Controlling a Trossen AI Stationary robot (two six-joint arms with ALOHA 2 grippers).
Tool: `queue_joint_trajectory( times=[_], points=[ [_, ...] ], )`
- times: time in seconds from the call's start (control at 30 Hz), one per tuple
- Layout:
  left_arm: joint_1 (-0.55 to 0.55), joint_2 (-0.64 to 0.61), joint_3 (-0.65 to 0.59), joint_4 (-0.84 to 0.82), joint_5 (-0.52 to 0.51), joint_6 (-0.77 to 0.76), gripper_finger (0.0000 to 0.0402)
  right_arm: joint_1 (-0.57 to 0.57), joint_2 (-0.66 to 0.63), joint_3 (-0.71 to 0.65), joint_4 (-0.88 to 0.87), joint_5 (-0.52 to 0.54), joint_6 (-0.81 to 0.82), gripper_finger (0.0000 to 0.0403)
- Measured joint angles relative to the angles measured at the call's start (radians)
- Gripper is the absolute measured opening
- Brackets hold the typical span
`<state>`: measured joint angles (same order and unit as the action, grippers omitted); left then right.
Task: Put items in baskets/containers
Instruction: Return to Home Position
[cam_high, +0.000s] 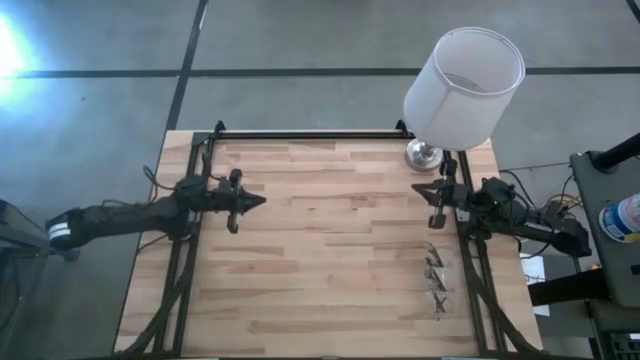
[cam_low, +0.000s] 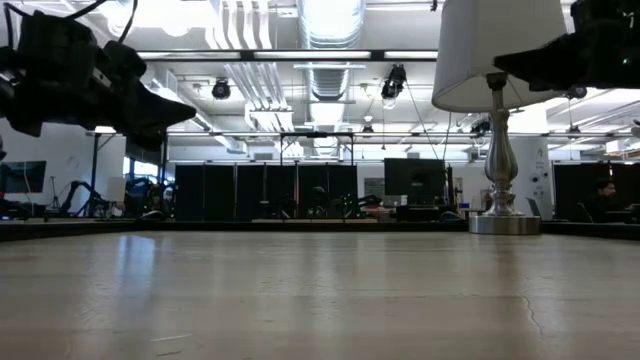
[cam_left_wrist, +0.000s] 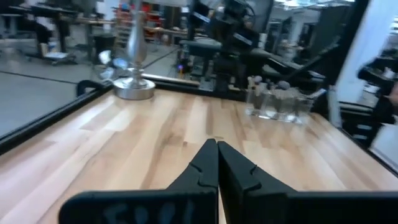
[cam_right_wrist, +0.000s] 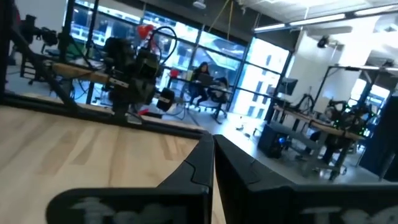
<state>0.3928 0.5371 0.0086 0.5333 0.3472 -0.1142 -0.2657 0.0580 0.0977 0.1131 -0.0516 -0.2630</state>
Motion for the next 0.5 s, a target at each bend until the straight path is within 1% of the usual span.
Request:
queue_joint_trajectory(
  times=[0.07,0.1,0.2,0.3,0.37,0.5],
  points=[
    [-0.001,-0.045,0.000,-0.038,-0.029,-0.007,0.0000,0.000,-0.053,-0.015,-0.021,0.000,-0.004,0.0008],
    [-0.004,-0.067,0.000,-0.055,-0.043,-0.014,0.0000,-0.002,-0.059,-0.019,-0.030,0.000,-0.004,0.0008],
    [-0.008,-0.131,0.000,-0.117,-0.070,-0.018,0.0000,-0.005,-0.053,-0.021,-0.037,0.020,-0.008,0.0008],
    [-0.016,-0.198,0.000,-0.194,-0.132,-0.015,0.0000,-0.014,-0.058,-0.022,-0.036,0.037,-0.011,0.0008],
    [-0.021,-0.236,-0.001,-0.258,-0.164,-0.009,0.0000,-0.017,-0.058,-0.021,-0.025,0.030,-0.015,0.0008],
    [-0.034,-0.323,-0.001,-0.359,-0.188,-0.008,0.0000,-0.024,-0.058,-0.020,-0.028,0.036,-0.015,0.0008]
  ],
)
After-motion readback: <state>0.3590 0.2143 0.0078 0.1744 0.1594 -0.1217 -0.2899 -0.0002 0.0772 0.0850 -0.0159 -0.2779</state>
